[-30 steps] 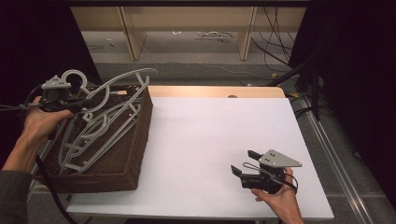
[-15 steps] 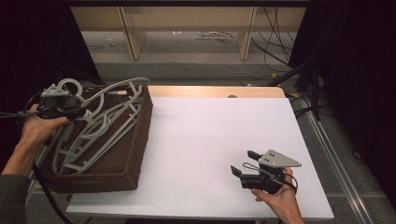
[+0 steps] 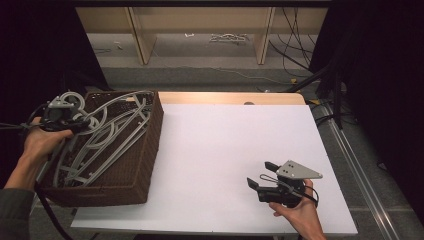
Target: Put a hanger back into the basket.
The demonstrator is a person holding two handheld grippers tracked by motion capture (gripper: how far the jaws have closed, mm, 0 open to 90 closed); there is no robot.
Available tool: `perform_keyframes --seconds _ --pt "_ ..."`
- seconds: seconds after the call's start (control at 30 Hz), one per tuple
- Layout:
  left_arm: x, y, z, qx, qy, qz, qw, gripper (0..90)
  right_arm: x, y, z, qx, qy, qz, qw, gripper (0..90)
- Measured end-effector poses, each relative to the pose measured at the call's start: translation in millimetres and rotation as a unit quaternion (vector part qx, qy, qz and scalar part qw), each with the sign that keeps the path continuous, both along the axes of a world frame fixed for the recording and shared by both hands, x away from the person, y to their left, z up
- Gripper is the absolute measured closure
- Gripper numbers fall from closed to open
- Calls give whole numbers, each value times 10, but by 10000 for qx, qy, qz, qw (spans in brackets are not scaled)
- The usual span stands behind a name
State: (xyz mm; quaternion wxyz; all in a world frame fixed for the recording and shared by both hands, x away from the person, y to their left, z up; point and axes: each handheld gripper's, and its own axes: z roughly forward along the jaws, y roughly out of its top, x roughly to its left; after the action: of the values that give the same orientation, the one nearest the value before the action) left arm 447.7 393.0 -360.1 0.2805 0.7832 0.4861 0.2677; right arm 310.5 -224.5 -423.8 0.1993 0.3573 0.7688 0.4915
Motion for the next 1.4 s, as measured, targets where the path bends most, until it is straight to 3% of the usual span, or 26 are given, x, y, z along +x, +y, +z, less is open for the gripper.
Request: perform_keyframes --seconds 0.13,0.17,0.23,0.33,0.37,0.43,0.6,0.7,0.77,0.87,0.97,1.03,1.13,1.2,1.27,1.4 --pt "1 2 -61 -27 65 -27 10000 814 0 -5 0 -14 49 18 10000 204" --pt "0 -5 -81 -44 64 -65 9999 814 -1 -17 8 -113 48 -1 9999 204" --pt "6 -31 -110 15 118 -137 9998 813 16 -1 -16 13 -33 21 10000 204" --pt "36 -78 -214 -151 12 -139 9998 811 8 -4 -8 -57 24 25 10000 204" --pt "46 -89 -241 -161 74 -152 9997 810 7 0 -10 -40 6 17 10000 204" --pt "64 -98 -258 57 269 -179 9995 810 8 -3 -7 -53 24 35 10000 204" --pt "100 -102 -307 159 395 -178 9989 804 13 -11 -13 -55 30 17 10000 204" --pt "115 -132 -348 489 515 -187 9973 761 12 -10 -15 -38 9 2 10000 204" --pt "115 -139 -354 539 511 -85 9972 709 15 -5 -19 9 -10 15 10000 204" --pt "84 -122 -296 395 406 218 9982 642 13 0 -21 2 -11 34 10000 204" --pt "27 -135 -230 326 251 226 9989 617 9 -3 -14 -17 57 40 10000 204" --pt "-29 -174 -189 93 120 338 9993 561 11 -7 -14 -47 37 24 10000 203" --pt "-120 -247 -117 -101 -89 298 9995 508 7 -2 -14 -40 109 14 9999 203" --pt "-165 -297 -87 -314 -177 302 9989 450 14 -5 -16 -63 27 11 10000 203" --pt "-219 -341 -39 -306 -218 222 9990 412 5 -4 -9 -49 58 -15 10000 203" --pt "-330 -466 41 -520 -453 166 9975 349 12 -1 -12 -17 -8 0 10000 203"
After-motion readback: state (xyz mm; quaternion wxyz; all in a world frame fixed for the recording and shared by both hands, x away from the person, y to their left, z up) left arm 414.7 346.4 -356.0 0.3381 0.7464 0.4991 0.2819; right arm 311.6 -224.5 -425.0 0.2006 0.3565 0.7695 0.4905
